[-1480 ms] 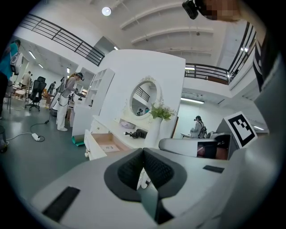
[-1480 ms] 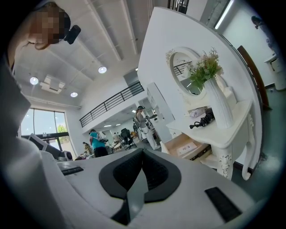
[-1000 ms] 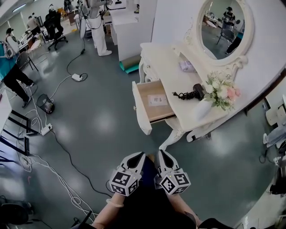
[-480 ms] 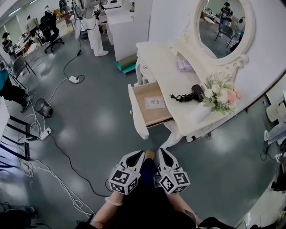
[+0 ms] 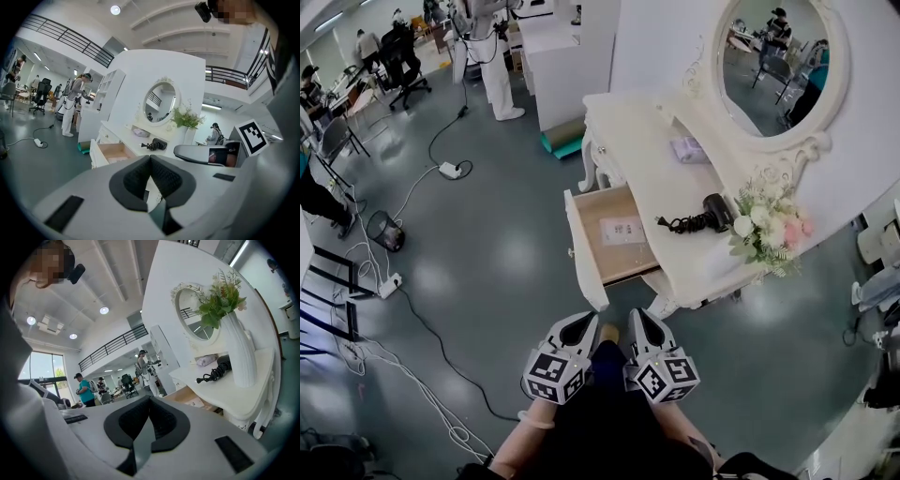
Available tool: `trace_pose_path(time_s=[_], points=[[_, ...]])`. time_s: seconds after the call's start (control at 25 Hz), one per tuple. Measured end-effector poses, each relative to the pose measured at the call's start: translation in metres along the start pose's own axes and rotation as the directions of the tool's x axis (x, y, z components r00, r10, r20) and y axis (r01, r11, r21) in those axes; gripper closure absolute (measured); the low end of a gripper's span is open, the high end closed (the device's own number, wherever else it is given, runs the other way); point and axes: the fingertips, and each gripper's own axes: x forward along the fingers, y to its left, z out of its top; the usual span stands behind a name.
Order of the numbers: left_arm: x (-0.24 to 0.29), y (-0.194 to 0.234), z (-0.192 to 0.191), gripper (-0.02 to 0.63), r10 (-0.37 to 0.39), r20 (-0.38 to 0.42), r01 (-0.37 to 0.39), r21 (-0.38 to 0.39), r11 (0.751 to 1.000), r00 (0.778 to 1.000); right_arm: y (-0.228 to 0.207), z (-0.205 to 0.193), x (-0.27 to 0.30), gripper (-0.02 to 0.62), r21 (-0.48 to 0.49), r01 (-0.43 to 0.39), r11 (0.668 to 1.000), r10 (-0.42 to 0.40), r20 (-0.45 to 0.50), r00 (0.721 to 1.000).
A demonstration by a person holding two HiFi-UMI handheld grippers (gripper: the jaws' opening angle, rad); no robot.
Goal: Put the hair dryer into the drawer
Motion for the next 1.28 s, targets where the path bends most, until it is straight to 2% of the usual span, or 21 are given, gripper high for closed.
trace_pose_path(time_s=[0.84,1.28], points=[[0.09,0.048,0.044,0.587,-0.015,-0.017,0.014,-0.011,1.0,1.0,-0.06,0.037,0.084,0.568,0.012,0.053,0.999,-0.052,-0.018,0.998],[0.134,0.082,0.06,0.586,0.035,-0.03,-0.035,0.005,0.999,0.999,-0.087,0.049,0.138,0.568,0.026,0.011,1.0,-0.01,-0.04,0.999]])
